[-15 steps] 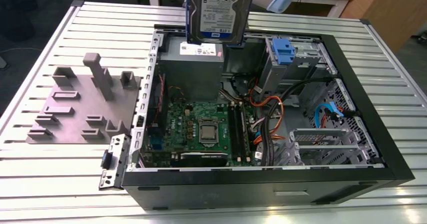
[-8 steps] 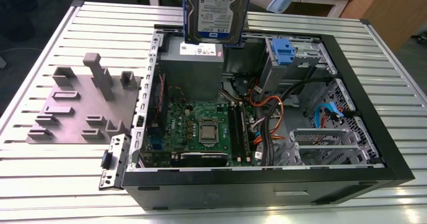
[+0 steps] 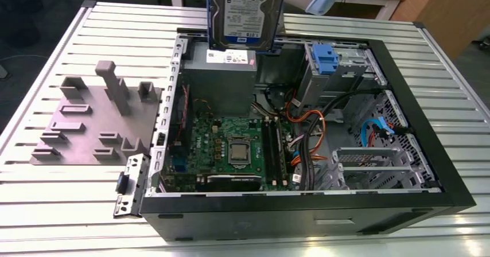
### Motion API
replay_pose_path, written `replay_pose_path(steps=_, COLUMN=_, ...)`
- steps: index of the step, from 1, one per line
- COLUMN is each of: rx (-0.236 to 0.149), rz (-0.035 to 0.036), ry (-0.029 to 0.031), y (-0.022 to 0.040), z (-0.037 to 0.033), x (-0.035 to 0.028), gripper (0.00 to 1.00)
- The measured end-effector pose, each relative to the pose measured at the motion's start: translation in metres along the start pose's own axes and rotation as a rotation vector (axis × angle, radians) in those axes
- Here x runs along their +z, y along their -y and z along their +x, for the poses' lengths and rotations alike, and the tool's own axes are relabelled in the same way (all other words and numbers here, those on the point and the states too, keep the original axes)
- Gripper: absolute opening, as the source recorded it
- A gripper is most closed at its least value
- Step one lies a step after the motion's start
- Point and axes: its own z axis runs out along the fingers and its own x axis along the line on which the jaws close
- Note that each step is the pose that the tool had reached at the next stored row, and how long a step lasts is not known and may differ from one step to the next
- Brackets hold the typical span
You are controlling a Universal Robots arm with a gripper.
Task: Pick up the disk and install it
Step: 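Pick up the disk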
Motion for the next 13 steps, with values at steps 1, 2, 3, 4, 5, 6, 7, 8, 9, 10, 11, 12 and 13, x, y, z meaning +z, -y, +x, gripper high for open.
replay_pose_path(steps=1, rx=0.000, rz=0.0000, ry=0.0000, y=-0.0010, z=0.0000, x=0.0000, gripper=0.37)
replay_pose_path(steps=2, rx=0.000, rz=-0.0001, ry=-0.0001, y=-0.0003, z=0.0000, x=0.0000, gripper=0.37)
replay_pose_path(steps=3, rx=0.000, rz=-0.0001, ry=0.0000, y=0.0005, z=0.0000, x=0.0001, gripper=0.37)
replay_pose_path(steps=4, rx=0.000, rz=0.0000, ry=0.0000, y=0.0015, z=0.0000, x=0.0001, gripper=0.37)
replay_pose_path(steps=5, rx=0.000, rz=0.0000, ry=0.0000, y=0.0022, z=0.0000, x=0.0001, gripper=0.37)
replay_pose_path(steps=6, rx=0.000, rz=0.0000, ry=0.0000, y=0.0030, z=0.0000, x=0.0001, gripper=0.37)
replay_pose_path(steps=7, rx=0.000, rz=0.0000, ry=0.0000, y=0.0037, z=-0.0001, x=0.0001, gripper=0.37)
replay_pose_path(steps=8, rx=0.000, rz=0.0001, ry=0.0001, y=0.0045, z=-0.0001, x=0.0002, gripper=0.37)
replay_pose_path(steps=9, rx=0.000, rz=0.0000, ry=0.0000, y=0.0052, z=-0.0001, x=0.0002, gripper=0.37)
replay_pose_path(steps=10, rx=0.000, rz=-0.0001, ry=-0.0001, y=0.0060, z=-0.0001, x=0.0002, gripper=0.37)
replay_pose_path(steps=11, rx=0.000, rz=0.0002, ry=0.0001, y=0.0067, z=-0.0001, x=0.0002, gripper=0.37)
replay_pose_path(steps=12, rx=0.000, rz=0.0002, ry=0.0001, y=0.0066, z=0.0015, x=0.0002, gripper=0.37)
replay_pose_path(steps=13, rx=0.000, rz=0.0002, ry=0.0000, y=0.0067, z=0.0032, x=0.0003, gripper=0.37)
